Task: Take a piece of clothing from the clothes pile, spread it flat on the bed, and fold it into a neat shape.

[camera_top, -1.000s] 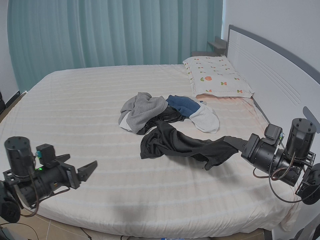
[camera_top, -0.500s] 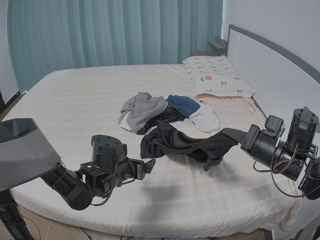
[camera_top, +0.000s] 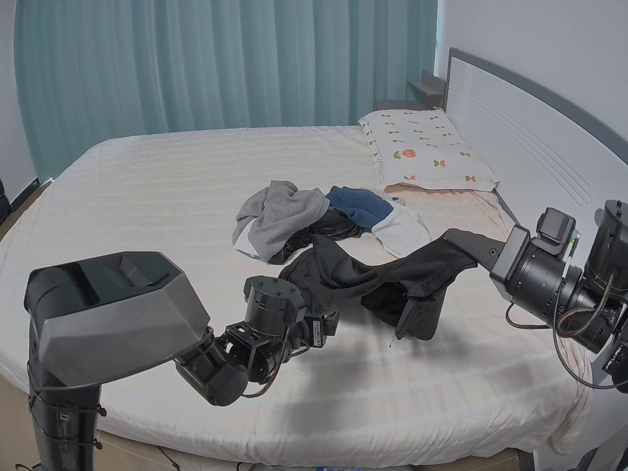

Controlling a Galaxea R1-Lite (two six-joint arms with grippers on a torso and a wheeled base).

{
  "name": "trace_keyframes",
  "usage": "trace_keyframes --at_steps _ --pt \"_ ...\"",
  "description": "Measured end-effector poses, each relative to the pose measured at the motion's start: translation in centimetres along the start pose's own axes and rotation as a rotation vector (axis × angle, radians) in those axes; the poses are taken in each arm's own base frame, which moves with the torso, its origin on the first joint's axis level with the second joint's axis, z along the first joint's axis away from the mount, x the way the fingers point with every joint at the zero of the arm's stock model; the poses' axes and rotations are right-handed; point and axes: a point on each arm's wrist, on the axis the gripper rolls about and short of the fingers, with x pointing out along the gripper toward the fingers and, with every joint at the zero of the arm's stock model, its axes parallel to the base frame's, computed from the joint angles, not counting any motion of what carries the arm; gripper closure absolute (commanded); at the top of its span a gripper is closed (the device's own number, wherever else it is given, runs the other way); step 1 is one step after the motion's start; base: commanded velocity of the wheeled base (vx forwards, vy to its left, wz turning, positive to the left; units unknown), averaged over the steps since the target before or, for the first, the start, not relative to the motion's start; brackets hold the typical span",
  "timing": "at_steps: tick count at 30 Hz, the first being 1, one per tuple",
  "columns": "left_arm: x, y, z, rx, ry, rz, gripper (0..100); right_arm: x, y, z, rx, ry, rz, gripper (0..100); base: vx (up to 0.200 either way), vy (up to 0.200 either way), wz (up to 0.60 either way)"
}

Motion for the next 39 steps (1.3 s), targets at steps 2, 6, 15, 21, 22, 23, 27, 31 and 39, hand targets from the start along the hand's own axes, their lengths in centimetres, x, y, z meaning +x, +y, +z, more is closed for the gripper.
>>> trace_keyframes --at_steps 2,6,15,21,22,23,27,31,39 --pt "0.7 0.1 -0.5 -0.001 0.011 0.006 0 -0.1 0.2 0.1 -0.001 -0.005 0.010 100 0.000 0.000 0.00" --pt "1.8 0.4 -1.2 -0.002 0.024 0.017 0 -0.2 0.7 0.6 0.001 -0.020 0.035 100 0.000 0.000 0.00" --pt "4.6 0.9 -2.0 -0.012 0.019 0.035 0 -0.2 1.4 1.0 0.000 -0.030 0.065 100 0.000 0.000 0.00" --pt "6.6 1.4 -2.1 -0.025 -0.005 0.049 0 -0.4 1.9 1.5 0.001 -0.038 0.091 100 0.000 0.000 0.00" --pt "6.9 1.5 -2.0 -0.027 -0.009 0.057 0 -0.5 2.0 1.6 0.001 -0.041 0.097 100 0.000 0.000 0.00" --pt "7.3 1.7 -2.0 -0.029 -0.010 0.065 0 -0.5 2.1 1.7 0.001 -0.044 0.102 100 0.000 0.000 0.00" --pt "9.0 2.1 -1.5 -0.035 0.005 0.101 0 -0.5 2.1 2.1 0.001 -0.055 0.108 100 0.000 0.000 0.00" --pt "10.3 2.4 -0.7 -0.059 0.021 0.126 0 -0.4 1.9 2.4 0.002 -0.058 0.106 100 0.000 0.000 0.00" --pt "11.6 2.5 -0.6 -0.107 0.037 0.157 100 0.1 0.5 2.9 0.004 -0.067 0.063 100 0.000 0.000 0.00"
